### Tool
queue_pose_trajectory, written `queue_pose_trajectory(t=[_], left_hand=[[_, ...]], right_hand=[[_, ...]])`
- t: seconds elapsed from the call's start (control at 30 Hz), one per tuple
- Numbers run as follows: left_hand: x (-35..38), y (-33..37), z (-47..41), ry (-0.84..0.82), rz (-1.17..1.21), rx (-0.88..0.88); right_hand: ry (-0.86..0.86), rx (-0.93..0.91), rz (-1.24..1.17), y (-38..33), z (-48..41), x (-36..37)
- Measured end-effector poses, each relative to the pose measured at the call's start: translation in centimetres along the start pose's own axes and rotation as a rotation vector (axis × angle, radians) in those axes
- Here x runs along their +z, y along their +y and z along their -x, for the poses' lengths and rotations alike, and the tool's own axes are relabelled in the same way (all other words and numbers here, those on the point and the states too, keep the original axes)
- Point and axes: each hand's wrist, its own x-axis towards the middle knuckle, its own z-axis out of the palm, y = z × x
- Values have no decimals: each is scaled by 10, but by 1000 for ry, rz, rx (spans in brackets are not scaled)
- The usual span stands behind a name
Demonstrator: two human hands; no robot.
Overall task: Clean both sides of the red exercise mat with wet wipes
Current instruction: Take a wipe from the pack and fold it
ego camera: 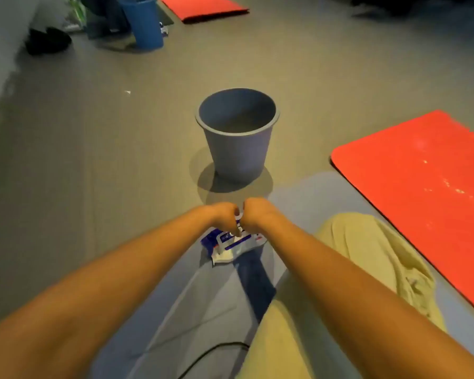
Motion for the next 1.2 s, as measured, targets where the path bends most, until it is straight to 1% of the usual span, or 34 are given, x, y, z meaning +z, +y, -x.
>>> queue_pose_trajectory(t=[0.07, 0.13, 0.2, 0.3, 0.37, 0.5, 0.57, 0.63, 0.7, 0.73, 0.87, 0.93, 1.0, 1.03, 1.1, 1.2], left_hand=[[14, -7, -6, 30, 95, -62], [29, -11, -9, 78, 127, -88], [33, -14, -12, 85, 182, -99], [30, -20, -12, 41, 343, -79], [21, -21, -7, 71, 493, -53], [-34, 2, 18, 241, 866, 43], [-67, 34, 33, 337, 1018, 113], [-92, 79, 45, 430, 1125, 222], [-106, 132, 51, 447, 1231, 348], [-109, 162, 53, 436, 1268, 395], [-96, 285, 42, 311, 1347, 533], [-79, 344, 30, 231, 1374, 593], [-56, 400, 17, 197, 1366, 623], [-42, 425, 9, 208, 1349, 639], [-10, 466, -3, 298, 1276, 673], [44, 496, -18, 466, 1086, 766]], right_hand=[[16, 89, -51, 15, -1, 16], [-55, 159, -125, 28, 1, 30], [-123, 175, -205, 32, -2, 32], [-60, 145, -283, 35, -4, 29], [73, 77, -359, 33, -3, 21], [477, -86, -719, 34, 13, -27], [651, -171, -819, 48, 30, -63], [830, -233, -856, 73, 54, -100], [990, -259, -873, 106, 79, -131], [1033, -255, -915, 124, 92, -142], [1067, -161, -1233, 212, 148, -161], [1116, -44, -1364, 262, 177, -155], [1134, 85, -1462, 312, 203, -143], [1140, 140, -1498, 336, 213, -133], [1180, 222, -1575, 377, 232, -109], [1248, 312, -1688, 416, 253, -66]])
